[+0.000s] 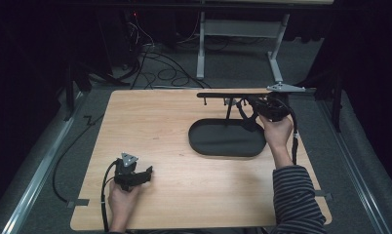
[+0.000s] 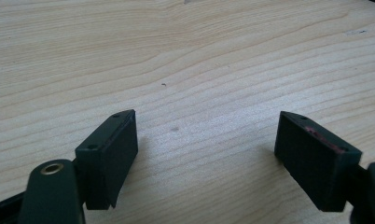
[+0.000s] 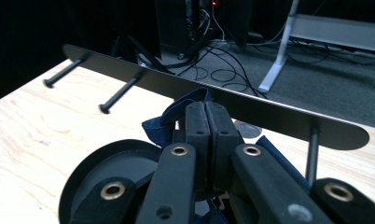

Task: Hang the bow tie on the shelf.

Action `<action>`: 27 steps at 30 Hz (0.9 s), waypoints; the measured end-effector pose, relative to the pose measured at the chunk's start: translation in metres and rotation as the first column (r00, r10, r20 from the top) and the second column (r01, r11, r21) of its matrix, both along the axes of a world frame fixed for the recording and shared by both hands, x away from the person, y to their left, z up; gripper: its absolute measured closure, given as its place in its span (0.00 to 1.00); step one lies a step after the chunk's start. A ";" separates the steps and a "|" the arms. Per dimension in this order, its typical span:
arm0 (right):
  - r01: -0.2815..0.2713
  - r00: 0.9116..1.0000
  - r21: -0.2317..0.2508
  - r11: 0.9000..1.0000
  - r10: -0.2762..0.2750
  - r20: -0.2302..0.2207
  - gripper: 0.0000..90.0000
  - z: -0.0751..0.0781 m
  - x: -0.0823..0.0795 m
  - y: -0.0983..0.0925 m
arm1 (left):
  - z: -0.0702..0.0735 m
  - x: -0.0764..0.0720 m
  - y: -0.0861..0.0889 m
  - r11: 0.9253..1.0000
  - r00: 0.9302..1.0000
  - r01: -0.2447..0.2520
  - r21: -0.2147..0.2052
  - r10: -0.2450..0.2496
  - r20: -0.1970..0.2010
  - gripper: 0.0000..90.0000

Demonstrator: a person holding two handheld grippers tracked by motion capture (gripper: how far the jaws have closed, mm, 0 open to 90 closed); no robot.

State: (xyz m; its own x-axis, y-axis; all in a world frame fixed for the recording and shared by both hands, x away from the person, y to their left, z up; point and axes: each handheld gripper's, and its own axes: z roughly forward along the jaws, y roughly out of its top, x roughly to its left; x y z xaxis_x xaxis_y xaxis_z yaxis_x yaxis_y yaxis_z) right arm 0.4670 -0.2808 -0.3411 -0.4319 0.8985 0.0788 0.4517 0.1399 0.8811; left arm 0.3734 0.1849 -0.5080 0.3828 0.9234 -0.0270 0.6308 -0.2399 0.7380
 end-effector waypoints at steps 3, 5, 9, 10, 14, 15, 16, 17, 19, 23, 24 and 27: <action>0.014 1.000 0.000 1.000 -0.014 -0.005 1.00 -0.003 0.003 0.000 | 0.000 0.000 0.000 1.000 1.000 0.000 0.000 0.000 0.000 0.24; 0.022 1.000 -0.005 1.000 -0.022 -0.008 1.00 -0.004 0.005 0.001 | 0.000 0.000 0.000 1.000 1.000 0.000 -0.001 0.000 0.000 0.24; 0.031 0.999 -0.005 1.000 -0.031 -0.010 1.00 -0.006 0.008 0.000 | 0.000 0.000 0.000 1.000 1.000 0.000 0.000 0.000 0.000 0.24; 0.033 0.999 -0.006 0.999 -0.034 -0.013 1.00 -0.007 0.008 0.000 | 0.000 0.000 0.000 1.000 1.000 0.000 -0.001 0.000 0.000 0.24; 0.032 0.999 -0.010 0.999 -0.033 -0.024 0.98 -0.009 0.009 -0.001 | 0.000 0.000 0.000 1.000 1.000 0.000 0.000 0.000 0.000 0.24; 0.031 0.999 -0.010 0.999 -0.031 -0.024 0.98 -0.009 0.009 -0.001 | 0.000 0.000 0.000 1.000 1.000 0.000 0.000 0.000 0.000 0.24; 0.031 0.999 -0.010 0.999 -0.031 -0.022 0.98 -0.008 0.009 -0.001 | 0.000 0.000 0.000 1.000 1.000 0.000 0.000 0.000 0.000 0.24; 0.030 0.999 -0.011 0.999 -0.031 -0.024 0.98 -0.008 0.009 -0.001 | 0.000 0.000 0.000 1.000 1.000 0.000 -0.001 0.000 0.000 0.24; 0.029 0.999 -0.012 1.000 -0.029 -0.028 0.97 -0.009 0.009 -0.001 | 0.000 0.000 0.000 1.000 1.000 0.000 -0.001 0.000 0.000 0.24; 0.028 0.999 -0.009 1.000 -0.029 -0.029 0.97 -0.009 0.009 -0.001 | 0.000 0.000 0.000 1.000 1.000 -0.001 -0.002 0.001 0.000 0.24; 0.029 0.999 -0.010 1.000 -0.029 -0.029 0.97 -0.009 0.008 -0.001 | 0.000 0.000 0.000 1.000 1.000 -0.001 -0.002 0.001 0.000 0.24; 0.030 0.999 -0.007 1.000 -0.031 -0.025 0.96 -0.007 0.007 -0.002 | 0.000 0.000 0.000 1.000 1.000 0.000 -0.002 0.000 0.000 0.24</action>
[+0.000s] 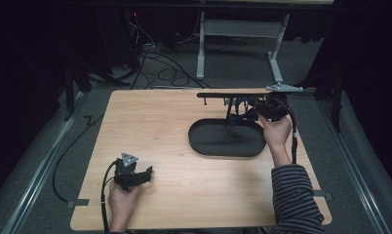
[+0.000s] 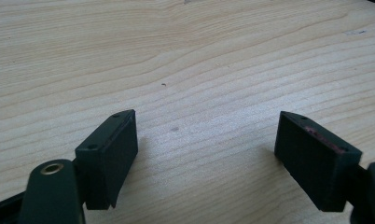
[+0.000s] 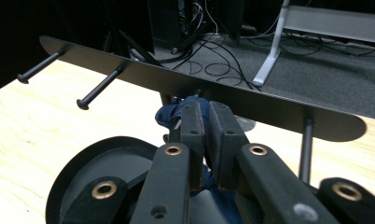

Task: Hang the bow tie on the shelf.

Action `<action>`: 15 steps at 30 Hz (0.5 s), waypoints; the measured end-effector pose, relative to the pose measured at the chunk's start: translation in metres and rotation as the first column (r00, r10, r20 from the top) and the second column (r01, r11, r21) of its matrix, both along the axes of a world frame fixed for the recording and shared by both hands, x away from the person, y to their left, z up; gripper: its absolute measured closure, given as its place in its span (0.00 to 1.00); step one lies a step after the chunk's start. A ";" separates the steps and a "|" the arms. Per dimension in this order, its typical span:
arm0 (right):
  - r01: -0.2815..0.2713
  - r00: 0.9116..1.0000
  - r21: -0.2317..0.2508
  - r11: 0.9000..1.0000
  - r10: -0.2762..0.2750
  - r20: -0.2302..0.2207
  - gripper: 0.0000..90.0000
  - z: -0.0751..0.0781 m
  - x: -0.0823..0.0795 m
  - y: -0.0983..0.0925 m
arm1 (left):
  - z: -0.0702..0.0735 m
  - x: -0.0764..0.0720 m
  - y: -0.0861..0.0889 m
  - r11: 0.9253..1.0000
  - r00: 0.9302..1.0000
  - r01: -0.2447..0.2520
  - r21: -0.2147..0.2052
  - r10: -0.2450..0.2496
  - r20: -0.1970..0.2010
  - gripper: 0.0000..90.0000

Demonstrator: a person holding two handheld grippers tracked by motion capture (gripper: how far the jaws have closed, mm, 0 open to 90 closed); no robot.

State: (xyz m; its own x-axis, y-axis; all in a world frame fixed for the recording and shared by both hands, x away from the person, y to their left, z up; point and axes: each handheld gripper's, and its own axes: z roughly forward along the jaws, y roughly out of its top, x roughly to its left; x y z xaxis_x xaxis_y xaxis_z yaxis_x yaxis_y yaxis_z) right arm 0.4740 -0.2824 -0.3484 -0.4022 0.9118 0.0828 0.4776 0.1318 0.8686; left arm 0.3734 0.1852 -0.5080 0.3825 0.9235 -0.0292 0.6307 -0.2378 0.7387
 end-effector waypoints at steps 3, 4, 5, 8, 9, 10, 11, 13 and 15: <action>0.004 1.000 0.006 1.000 -0.004 0.001 0.93 0.002 -0.002 -0.002 | 0.000 0.000 0.000 1.000 1.000 0.000 0.001 0.000 0.000 0.24; 0.001 1.000 0.004 1.000 -0.001 0.005 0.92 0.003 -0.003 -0.004 | 0.000 0.000 0.000 1.000 1.000 0.001 0.001 -0.001 0.000 0.24; -0.001 1.000 0.006 1.000 0.001 0.003 0.91 0.004 -0.005 -0.005 | 0.000 0.000 0.000 1.000 1.000 0.000 0.001 0.000 0.000 0.24; -0.008 1.000 0.003 1.000 0.008 0.013 0.91 0.006 -0.008 -0.007 | 0.000 0.000 0.000 1.000 1.000 0.001 0.003 -0.001 0.000 0.24; -0.007 1.000 0.002 1.000 0.007 0.015 0.91 0.007 -0.010 -0.008 | 0.000 0.000 0.000 1.000 1.000 0.001 0.003 -0.001 0.000 0.24; -0.009 1.000 -0.001 1.000 0.009 0.021 0.91 0.007 -0.011 -0.009 | 0.000 0.000 0.000 1.000 1.000 0.001 0.002 -0.001 0.000 0.24; -0.013 1.000 0.002 1.000 0.013 0.024 0.91 0.008 -0.012 -0.010 | 0.000 0.000 0.000 1.000 1.000 0.001 0.002 -0.001 0.000 0.24; -0.014 1.000 0.004 1.000 0.014 0.026 0.91 0.008 -0.014 -0.011 | 0.000 0.000 0.000 1.000 1.000 0.001 0.002 -0.001 0.000 0.24; -0.013 1.000 0.006 1.000 0.013 0.024 0.90 0.007 -0.016 -0.014 | 0.000 0.000 0.000 1.000 1.000 0.001 0.002 -0.001 0.000 0.24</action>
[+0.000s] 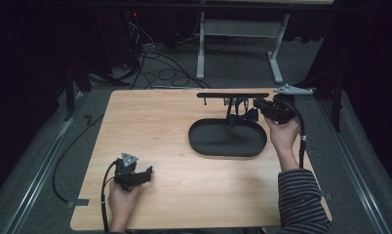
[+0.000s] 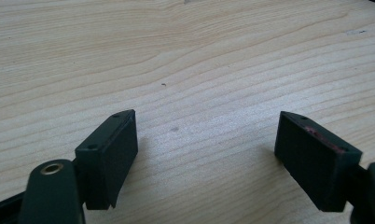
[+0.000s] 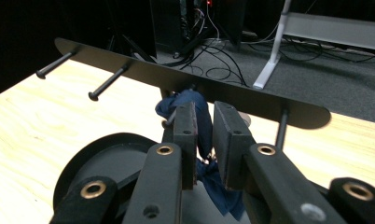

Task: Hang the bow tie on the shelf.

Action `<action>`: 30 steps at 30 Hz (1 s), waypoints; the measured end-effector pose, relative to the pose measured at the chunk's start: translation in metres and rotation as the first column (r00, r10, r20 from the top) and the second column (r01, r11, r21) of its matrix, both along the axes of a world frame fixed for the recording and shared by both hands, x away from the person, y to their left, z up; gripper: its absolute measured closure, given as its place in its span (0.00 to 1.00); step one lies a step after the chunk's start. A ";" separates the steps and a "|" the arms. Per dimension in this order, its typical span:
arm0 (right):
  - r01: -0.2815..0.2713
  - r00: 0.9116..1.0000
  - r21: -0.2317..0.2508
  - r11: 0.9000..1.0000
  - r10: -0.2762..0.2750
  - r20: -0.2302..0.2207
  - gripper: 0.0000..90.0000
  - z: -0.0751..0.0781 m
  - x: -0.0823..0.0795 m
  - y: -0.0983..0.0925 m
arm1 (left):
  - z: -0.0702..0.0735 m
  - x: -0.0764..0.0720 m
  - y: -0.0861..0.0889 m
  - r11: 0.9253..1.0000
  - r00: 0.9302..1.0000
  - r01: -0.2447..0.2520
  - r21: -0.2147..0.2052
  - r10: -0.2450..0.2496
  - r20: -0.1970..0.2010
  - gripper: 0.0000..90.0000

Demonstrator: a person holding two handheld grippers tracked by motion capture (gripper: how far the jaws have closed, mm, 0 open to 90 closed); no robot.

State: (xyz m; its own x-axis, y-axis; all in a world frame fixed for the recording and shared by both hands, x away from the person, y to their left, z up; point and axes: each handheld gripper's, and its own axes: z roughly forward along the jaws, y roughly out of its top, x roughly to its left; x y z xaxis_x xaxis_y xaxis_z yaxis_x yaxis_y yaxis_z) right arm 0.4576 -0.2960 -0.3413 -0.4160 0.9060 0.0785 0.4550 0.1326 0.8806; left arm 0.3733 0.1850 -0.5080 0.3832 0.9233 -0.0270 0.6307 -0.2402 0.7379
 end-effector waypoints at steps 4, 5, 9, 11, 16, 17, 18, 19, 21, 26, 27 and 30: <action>0.007 1.000 0.001 1.000 -0.007 0.000 0.90 -0.001 -0.005 -0.006 | 0.000 0.000 0.000 1.000 1.000 0.000 0.002 0.000 0.000 0.24; 0.009 1.000 -0.003 1.000 -0.009 -0.001 0.90 -0.001 -0.006 -0.007 | 0.000 0.000 0.000 1.000 1.000 0.000 0.003 0.000 0.000 0.24; 0.009 1.000 0.007 1.000 -0.009 0.005 0.89 0.000 -0.011 -0.014 | 0.000 0.000 0.000 1.000 1.000 0.000 0.006 0.000 -0.001 0.24; 0.008 1.000 0.011 1.000 -0.008 0.004 0.88 0.000 -0.013 -0.016 | 0.000 0.000 -0.001 1.000 1.000 -0.001 0.007 0.001 -0.001 0.24; 0.013 1.000 0.013 1.000 -0.013 0.000 0.88 -0.002 -0.020 -0.020 | 0.000 0.000 -0.001 1.000 1.000 -0.001 0.007 0.001 -0.001 0.24; 0.013 1.000 0.007 1.000 -0.013 0.001 0.87 -0.003 -0.021 -0.021 | 0.000 0.000 -0.001 1.000 1.000 -0.001 0.008 0.001 -0.001 0.24; 0.015 1.000 0.009 1.000 -0.015 0.000 0.86 -0.004 -0.022 -0.022 | 0.000 0.000 -0.001 1.000 1.000 0.000 0.007 0.000 -0.001 0.24; 0.018 1.000 0.016 1.000 -0.018 -0.001 0.85 -0.004 -0.024 -0.023 | 0.000 0.000 -0.001 1.000 1.000 0.000 0.007 0.000 -0.001 0.24; 0.025 1.000 0.020 0.999 -0.025 0.000 0.83 -0.004 -0.026 -0.026 | 0.000 0.000 -0.001 1.000 1.000 0.000 0.009 0.000 -0.001 0.24; 0.025 1.000 0.032 0.999 -0.025 0.006 0.82 -0.004 -0.035 -0.030 | 0.000 0.000 -0.001 1.000 1.000 -0.001 0.008 0.001 -0.001 0.24; 0.023 1.000 0.035 0.999 -0.023 0.006 0.82 -0.004 -0.036 -0.031 | 0.000 0.000 -0.001 1.000 1.000 0.000 0.009 0.001 -0.001 0.24; 0.025 1.000 0.042 0.999 -0.025 0.004 0.81 -0.005 -0.040 -0.033 | 0.000 0.000 -0.001 1.000 1.000 -0.001 0.008 0.001 -0.001 0.24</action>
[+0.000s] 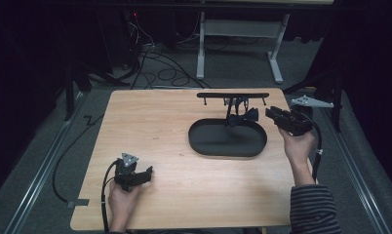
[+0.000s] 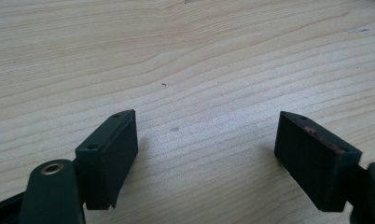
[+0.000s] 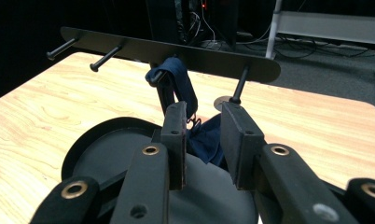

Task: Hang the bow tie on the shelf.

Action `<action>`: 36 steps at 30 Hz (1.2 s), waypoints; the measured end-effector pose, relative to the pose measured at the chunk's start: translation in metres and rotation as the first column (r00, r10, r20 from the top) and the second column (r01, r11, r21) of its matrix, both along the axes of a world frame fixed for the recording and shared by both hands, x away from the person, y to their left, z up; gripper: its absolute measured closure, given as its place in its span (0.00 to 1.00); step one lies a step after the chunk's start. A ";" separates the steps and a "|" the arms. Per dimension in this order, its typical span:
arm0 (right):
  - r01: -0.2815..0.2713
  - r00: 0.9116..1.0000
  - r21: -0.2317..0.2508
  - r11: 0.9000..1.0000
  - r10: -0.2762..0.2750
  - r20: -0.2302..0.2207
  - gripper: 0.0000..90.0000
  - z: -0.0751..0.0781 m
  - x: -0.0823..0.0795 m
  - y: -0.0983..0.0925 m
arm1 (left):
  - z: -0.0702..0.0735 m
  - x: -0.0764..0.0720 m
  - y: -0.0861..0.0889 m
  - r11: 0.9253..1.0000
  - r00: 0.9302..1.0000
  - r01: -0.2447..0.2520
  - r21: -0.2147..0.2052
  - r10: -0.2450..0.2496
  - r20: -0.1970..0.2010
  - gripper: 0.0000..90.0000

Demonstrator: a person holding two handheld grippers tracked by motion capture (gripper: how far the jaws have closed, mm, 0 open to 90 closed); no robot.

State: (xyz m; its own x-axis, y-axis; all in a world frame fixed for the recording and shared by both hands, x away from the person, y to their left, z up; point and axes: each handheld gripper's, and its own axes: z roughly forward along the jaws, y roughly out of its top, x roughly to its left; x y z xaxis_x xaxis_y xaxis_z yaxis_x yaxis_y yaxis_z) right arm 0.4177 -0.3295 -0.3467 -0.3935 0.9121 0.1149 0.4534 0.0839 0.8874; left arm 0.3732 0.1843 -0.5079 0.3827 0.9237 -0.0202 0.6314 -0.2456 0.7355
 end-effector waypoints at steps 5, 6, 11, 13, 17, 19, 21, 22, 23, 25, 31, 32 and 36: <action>-0.006 1.000 0.029 1.000 0.005 0.012 0.78 -0.002 -0.010 -0.004 | 0.000 0.000 0.000 1.000 1.000 0.000 0.001 0.000 0.000 0.24; -0.007 1.000 0.029 1.000 0.006 0.018 0.78 -0.002 -0.013 -0.004 | 0.000 0.000 0.000 1.000 1.000 0.000 0.001 0.000 0.000 0.24; -0.007 1.000 0.041 0.999 0.006 0.027 0.77 -0.003 -0.023 -0.008 | 0.000 0.000 0.000 1.000 1.000 0.000 0.000 0.000 0.000 0.24; -0.006 0.999 0.042 0.999 0.005 0.032 0.77 -0.003 -0.026 -0.009 | 0.000 0.000 0.000 1.000 1.000 0.000 0.000 0.000 0.000 0.24; 0.003 0.999 0.050 0.999 -0.005 0.033 0.75 -0.006 -0.030 -0.014 | 0.000 0.000 0.000 1.000 1.000 0.001 -0.001 -0.001 -0.001 0.24; 0.009 1.000 0.056 0.998 -0.010 0.028 0.75 -0.007 -0.032 -0.017 | 0.000 0.000 0.000 1.000 1.000 0.001 -0.001 -0.001 0.000 0.24; 0.013 0.999 0.055 0.998 -0.014 0.029 0.75 -0.008 -0.035 -0.019 | 0.000 0.000 0.000 1.000 1.000 0.000 0.000 0.000 0.000 0.24; 0.012 0.999 0.055 0.998 -0.014 0.030 0.75 -0.009 -0.036 -0.019 | 0.000 0.000 0.000 1.000 1.000 0.000 0.000 0.000 0.000 0.24; 0.014 1.000 0.053 0.998 -0.015 0.027 0.74 -0.009 -0.037 -0.020 | 0.000 0.000 0.000 1.000 1.000 0.000 0.001 0.000 0.000 0.24; 0.015 0.999 0.052 0.999 -0.016 0.029 0.74 -0.010 -0.040 -0.021 | 0.000 0.000 0.000 1.000 1.000 0.000 0.002 0.000 0.000 0.24; 0.014 0.999 0.050 0.999 -0.015 0.032 0.74 -0.012 -0.046 -0.023 | 0.000 0.000 0.000 1.000 1.000 0.000 0.002 0.000 0.000 0.24; 0.015 0.999 0.050 0.999 -0.017 0.031 0.74 -0.012 -0.047 -0.024 | 0.000 0.000 0.000 1.000 1.000 0.000 0.002 0.000 0.000 0.24; 0.018 0.999 0.051 0.999 -0.020 0.027 0.73 -0.015 -0.052 -0.027 | 0.000 0.000 0.000 1.000 1.000 0.000 0.002 0.000 0.000 0.24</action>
State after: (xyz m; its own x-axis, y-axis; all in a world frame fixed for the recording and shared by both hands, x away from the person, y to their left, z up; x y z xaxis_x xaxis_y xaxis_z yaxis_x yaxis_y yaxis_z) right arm 0.3659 -0.3565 -0.3615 -0.3799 0.9127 0.1506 0.4301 0.0301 0.9023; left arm 0.3732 0.1841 -0.5079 0.3829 0.9236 -0.0185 0.6315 -0.2471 0.7350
